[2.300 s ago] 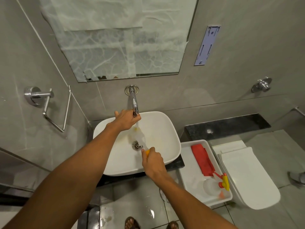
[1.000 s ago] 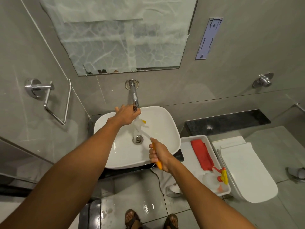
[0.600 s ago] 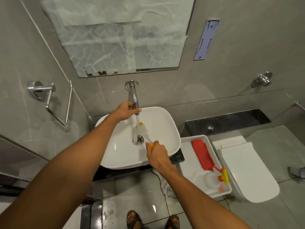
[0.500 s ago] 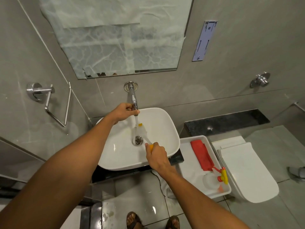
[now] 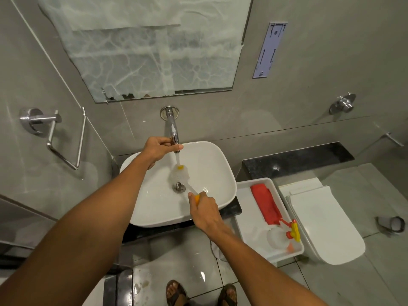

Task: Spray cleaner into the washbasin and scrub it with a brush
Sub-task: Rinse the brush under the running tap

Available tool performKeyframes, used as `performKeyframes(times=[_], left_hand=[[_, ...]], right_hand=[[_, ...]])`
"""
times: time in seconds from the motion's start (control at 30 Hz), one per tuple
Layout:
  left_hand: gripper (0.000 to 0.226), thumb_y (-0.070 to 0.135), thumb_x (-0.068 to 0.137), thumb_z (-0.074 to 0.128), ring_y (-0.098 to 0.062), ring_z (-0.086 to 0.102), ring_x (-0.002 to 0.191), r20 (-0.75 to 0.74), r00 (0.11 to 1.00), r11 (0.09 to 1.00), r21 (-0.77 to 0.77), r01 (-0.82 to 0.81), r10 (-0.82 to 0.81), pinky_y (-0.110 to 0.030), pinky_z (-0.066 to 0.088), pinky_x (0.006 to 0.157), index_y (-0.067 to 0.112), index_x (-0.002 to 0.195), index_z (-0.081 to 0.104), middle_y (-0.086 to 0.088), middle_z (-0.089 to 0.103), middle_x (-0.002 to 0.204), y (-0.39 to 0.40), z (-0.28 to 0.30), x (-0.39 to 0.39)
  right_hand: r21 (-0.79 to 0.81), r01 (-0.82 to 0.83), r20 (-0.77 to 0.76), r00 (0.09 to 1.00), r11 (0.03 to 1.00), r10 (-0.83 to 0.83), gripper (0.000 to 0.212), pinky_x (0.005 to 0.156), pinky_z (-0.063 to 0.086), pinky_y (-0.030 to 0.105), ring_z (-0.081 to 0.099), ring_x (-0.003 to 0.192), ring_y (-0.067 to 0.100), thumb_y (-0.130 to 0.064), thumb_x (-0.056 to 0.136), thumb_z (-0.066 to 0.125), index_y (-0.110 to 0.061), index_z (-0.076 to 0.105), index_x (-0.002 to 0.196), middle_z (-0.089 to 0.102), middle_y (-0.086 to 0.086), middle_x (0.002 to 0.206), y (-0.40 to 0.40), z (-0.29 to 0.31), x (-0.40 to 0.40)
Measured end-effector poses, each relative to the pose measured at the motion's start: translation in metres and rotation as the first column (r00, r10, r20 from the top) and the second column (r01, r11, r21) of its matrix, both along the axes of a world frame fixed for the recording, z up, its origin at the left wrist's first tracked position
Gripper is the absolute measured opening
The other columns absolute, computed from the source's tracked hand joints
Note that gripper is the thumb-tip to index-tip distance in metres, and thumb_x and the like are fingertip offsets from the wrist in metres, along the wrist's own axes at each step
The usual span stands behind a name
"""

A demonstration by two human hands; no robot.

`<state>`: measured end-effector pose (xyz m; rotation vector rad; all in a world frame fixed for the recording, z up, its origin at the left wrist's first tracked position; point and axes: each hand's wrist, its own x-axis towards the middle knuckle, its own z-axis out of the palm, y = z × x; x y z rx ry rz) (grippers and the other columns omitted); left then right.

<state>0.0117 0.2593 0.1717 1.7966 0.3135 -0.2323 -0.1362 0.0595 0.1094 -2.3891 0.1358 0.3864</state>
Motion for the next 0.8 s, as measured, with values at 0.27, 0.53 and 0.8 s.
performKeyframes(times=[0.27,0.53,0.8], left_hand=[[0.049,0.020,0.064,0.103,-0.021,0.078,0.071,0.102,0.912,0.913,0.055,-0.403,0.397,-0.028,0.062,0.062,0.015,0.079,0.057,-0.014,0.079,0.091,-0.036,-0.011,-0.001],[0.053,0.041,0.077,0.093,-0.037,0.066,0.096,0.286,0.879,0.858,0.243,-0.453,0.383,-0.051,0.056,0.086,0.006,0.093,0.056,-0.017,0.070,0.100,-0.050,-0.024,-0.010],[0.091,0.092,0.088,0.029,-0.036,0.064,0.095,0.023,0.896,0.833,0.358,-0.422,0.444,-0.053,0.052,0.097,0.007,0.090,0.061,-0.010,0.068,0.091,-0.089,-0.044,-0.042]], right_hand=[[0.021,0.004,0.017,1.000,1.000,-0.004,0.056,0.082,0.056,0.043,0.068,0.094,0.033,-0.059,0.105,0.035,-0.009,0.059,0.114,0.069,0.014,0.106,0.006,0.003,0.007],[0.049,0.046,0.041,0.998,0.998,-0.048,0.055,0.084,0.058,0.046,0.069,0.093,0.033,-0.060,0.104,0.034,-0.012,0.058,0.112,0.070,0.013,0.103,0.001,0.000,0.013],[0.047,0.092,0.105,0.990,0.995,-0.097,0.052,0.080,0.064,0.044,0.071,0.090,0.019,-0.067,0.103,0.030,-0.022,0.056,0.113,0.069,0.001,0.099,-0.058,-0.014,0.017]])
